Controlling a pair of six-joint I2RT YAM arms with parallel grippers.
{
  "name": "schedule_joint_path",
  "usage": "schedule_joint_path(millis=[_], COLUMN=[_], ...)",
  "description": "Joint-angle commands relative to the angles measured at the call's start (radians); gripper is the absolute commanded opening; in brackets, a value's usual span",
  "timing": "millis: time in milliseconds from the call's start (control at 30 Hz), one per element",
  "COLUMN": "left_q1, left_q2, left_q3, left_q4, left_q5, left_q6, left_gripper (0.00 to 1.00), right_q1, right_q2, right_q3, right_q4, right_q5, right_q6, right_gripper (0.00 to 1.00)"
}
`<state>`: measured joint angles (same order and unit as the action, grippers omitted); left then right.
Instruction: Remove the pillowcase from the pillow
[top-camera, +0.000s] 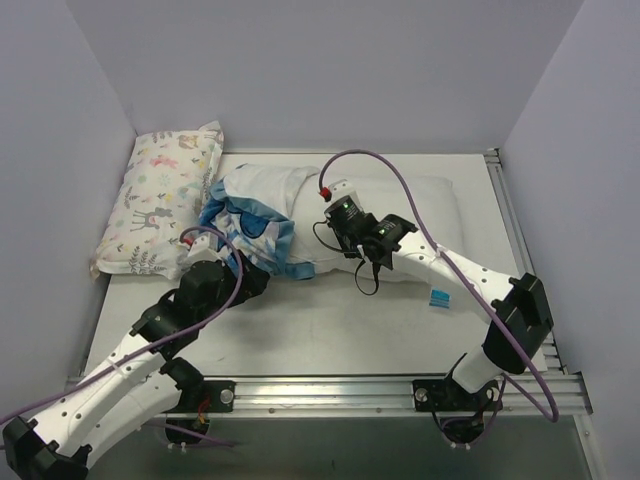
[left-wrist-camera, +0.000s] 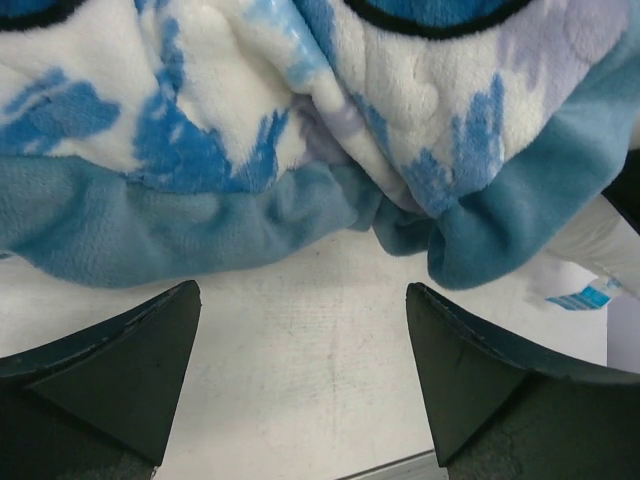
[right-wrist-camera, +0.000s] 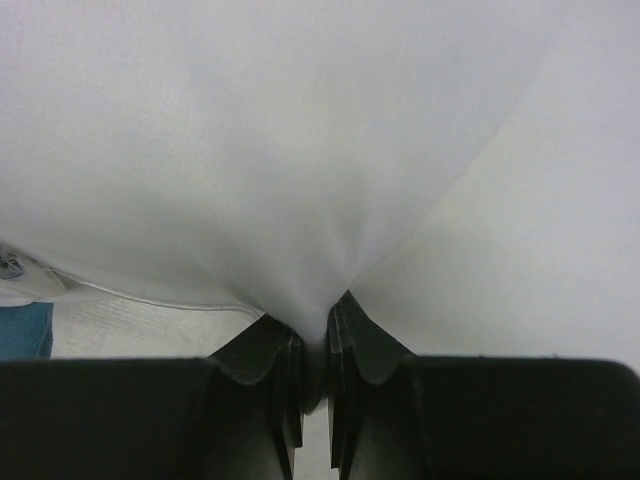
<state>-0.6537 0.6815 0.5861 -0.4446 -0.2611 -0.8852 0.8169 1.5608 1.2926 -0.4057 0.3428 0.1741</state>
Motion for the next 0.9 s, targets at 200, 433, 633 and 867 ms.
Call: schedule_joint_path(millis=[200, 433, 633, 867], left_q1=[-0.003, -0.001, -0.001, -0.011], left_q2=[0.153, 0.188, 0.182, 0.092], left_q3=[-0.035, -0.025, 0.063, 0.204], left_q4=[0.271, 0.277, 0.215, 0.121], left_q5=[-0.079, -0.132, -0.197, -0.19], left_q6=[-0.057, -0.046, 0.038, 0.19], left_gripper=[0.92, 0.68, 0.0, 0.0], right_q1=[-0.012, -0.016, -0.018, -0.015], right_q2=[-0.071, -0.093, -0.139, -0.255], right_q3=[0.068, 0.083, 0.1, 0.168], right_q4=[-0.041, -0.053, -0.074, -0.157], right_q5=[-0.001, -0.002, 0.012, 0.051], right_q6=[0.021, 0.016, 0.007, -0.012], right_gripper=[0.0, 0.0, 0.0, 0.0])
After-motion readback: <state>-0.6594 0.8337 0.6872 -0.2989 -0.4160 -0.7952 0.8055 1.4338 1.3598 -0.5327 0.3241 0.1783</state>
